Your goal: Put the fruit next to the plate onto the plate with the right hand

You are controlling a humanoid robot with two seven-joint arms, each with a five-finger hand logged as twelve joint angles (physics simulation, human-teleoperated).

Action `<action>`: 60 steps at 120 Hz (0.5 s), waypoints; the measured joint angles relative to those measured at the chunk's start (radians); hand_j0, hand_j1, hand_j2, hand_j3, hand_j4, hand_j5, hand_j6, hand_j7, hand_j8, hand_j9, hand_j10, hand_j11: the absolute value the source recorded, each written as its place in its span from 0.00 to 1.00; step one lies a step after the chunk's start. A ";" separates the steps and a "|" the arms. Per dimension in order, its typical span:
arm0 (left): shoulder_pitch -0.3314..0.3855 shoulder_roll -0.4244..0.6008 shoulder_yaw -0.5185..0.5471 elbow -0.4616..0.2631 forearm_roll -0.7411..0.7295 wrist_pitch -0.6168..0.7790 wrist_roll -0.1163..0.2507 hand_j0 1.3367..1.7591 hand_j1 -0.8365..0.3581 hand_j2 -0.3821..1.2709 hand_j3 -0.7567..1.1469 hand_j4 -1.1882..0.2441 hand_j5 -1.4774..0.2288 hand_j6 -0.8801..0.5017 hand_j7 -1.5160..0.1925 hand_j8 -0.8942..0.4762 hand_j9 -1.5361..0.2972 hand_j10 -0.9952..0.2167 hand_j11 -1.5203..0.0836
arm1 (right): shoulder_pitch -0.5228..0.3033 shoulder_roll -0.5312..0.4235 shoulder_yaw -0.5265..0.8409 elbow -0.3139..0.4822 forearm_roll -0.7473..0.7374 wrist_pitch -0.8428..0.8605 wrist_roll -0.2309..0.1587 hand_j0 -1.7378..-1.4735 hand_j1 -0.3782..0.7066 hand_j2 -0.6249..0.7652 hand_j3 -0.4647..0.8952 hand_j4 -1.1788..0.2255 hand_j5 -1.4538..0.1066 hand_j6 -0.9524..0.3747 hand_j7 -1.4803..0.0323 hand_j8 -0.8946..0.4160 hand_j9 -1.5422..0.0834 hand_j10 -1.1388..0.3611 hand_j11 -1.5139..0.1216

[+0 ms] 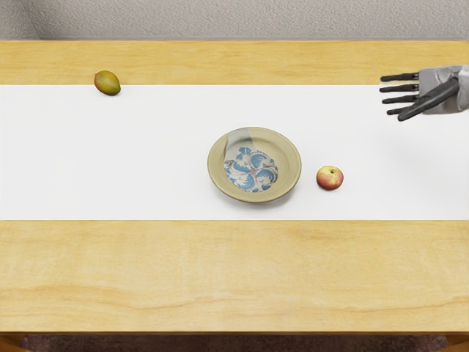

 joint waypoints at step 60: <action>-0.002 0.000 0.000 0.000 0.000 0.000 0.000 0.76 0.99 0.23 0.40 0.83 0.87 0.64 0.89 0.65 0.84 0.82 0.95 | 0.267 0.360 -0.368 0.128 -0.389 0.000 0.000 0.30 0.03 0.45 0.34 0.84 0.93 0.72 0.98 0.68 0.95 0.76 0.93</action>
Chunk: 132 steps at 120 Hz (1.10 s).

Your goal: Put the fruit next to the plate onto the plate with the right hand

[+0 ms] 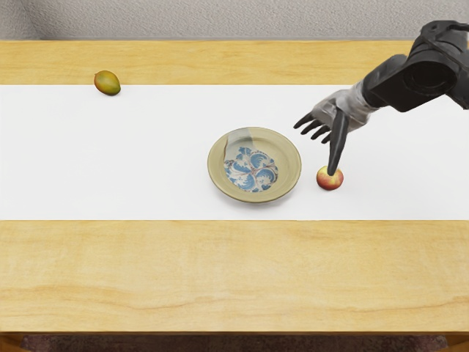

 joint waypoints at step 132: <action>0.000 0.000 0.000 0.000 0.000 0.000 0.000 0.76 0.99 0.23 0.40 0.83 0.87 0.64 0.89 0.65 0.84 0.82 0.95 | -0.018 -0.105 -0.322 0.635 -0.378 -1.049 0.000 0.30 0.20 0.43 0.34 0.73 0.80 0.60 0.85 0.56 0.83 0.66 0.80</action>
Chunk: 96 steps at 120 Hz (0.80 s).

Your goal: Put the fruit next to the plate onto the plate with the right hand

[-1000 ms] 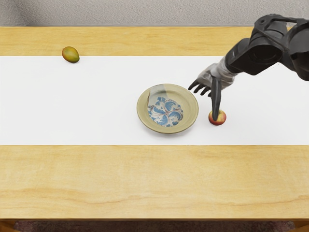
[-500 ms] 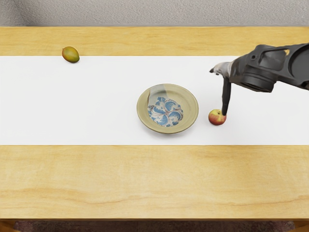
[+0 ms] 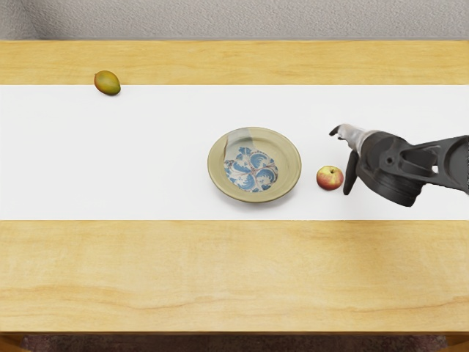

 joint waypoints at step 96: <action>0.000 0.000 0.000 0.000 0.000 0.000 0.000 0.76 0.99 0.23 0.40 0.83 0.87 0.64 0.89 0.65 0.84 0.82 0.95 | -0.099 0.070 0.007 0.008 -0.096 -0.173 0.000 0.30 0.32 0.41 0.34 0.65 0.71 0.51 0.75 0.48 0.73 0.58 0.71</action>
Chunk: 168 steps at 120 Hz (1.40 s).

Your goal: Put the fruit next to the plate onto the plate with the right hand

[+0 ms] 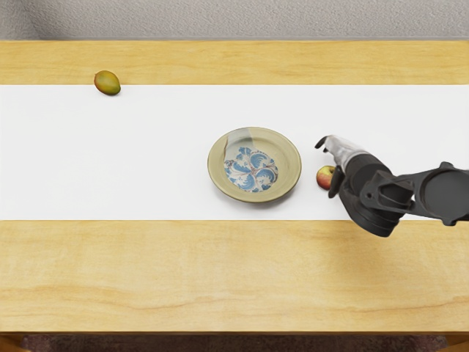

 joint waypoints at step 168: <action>0.000 0.000 0.000 0.000 0.000 0.000 0.000 0.76 0.99 0.23 0.40 0.83 0.87 0.64 0.89 0.65 0.84 0.82 0.95 | -0.031 -0.033 -0.003 0.041 -0.076 0.000 -0.001 0.32 0.61 0.57 0.34 0.38 0.40 0.36 0.42 0.28 0.43 0.33 0.41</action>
